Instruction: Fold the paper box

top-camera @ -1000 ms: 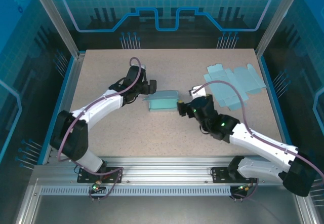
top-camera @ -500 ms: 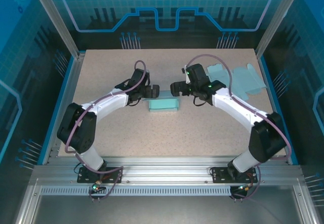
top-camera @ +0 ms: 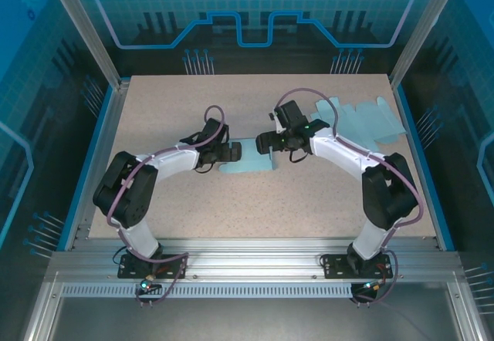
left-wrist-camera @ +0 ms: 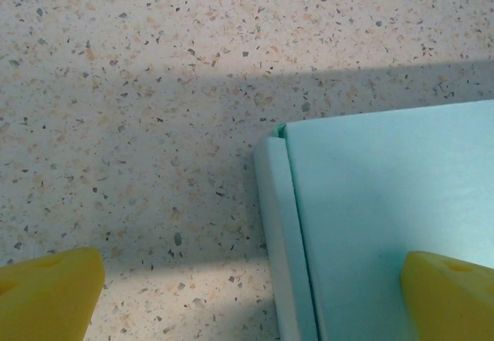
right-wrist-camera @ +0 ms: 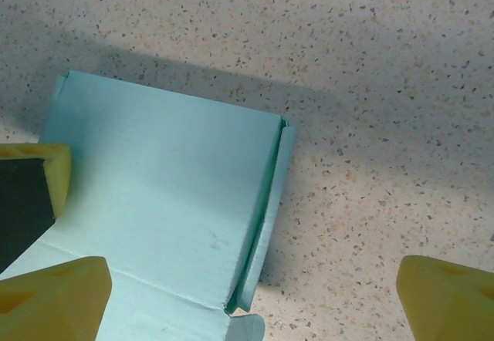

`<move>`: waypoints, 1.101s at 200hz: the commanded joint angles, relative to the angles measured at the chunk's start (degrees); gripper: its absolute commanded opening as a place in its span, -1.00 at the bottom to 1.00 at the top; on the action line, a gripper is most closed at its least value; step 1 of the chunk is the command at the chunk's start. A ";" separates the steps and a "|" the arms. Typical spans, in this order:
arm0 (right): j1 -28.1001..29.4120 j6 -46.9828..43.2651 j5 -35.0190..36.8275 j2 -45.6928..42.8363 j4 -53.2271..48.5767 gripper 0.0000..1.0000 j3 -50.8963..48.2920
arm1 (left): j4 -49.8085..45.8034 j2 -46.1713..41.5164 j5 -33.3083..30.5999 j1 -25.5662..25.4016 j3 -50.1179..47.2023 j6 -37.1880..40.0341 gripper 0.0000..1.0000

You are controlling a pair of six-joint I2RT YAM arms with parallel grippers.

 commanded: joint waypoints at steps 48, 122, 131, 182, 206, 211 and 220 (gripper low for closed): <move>-1.61 1.24 -6.10 5.67 3.68 0.62 -3.58 | -0.22 3.97 -0.50 0.23 -2.69 -2.45 0.95; -2.23 0.98 -7.87 9.38 5.88 0.36 -6.63 | -0.21 2.79 0.59 0.20 -2.43 -2.21 0.89; -2.15 1.03 -8.57 9.43 6.06 0.31 -6.95 | -0.33 2.44 0.49 0.19 -2.10 -1.98 0.89; -1.34 1.59 -11.68 5.95 7.66 0.08 -10.27 | -1.04 -1.91 1.12 0.33 -2.32 -1.53 0.91; -0.07 0.84 -9.35 2.71 5.66 0.11 -10.61 | -0.76 -6.08 2.02 0.33 -3.79 -1.82 0.92; 0.45 0.50 -8.03 1.93 4.91 0.13 -10.44 | -0.69 -7.24 2.26 0.28 -4.16 -1.84 0.92; 1.78 -0.67 -4.57 0.42 3.24 0.19 -9.98 | -0.60 -9.39 2.60 0.36 -4.80 -1.83 0.93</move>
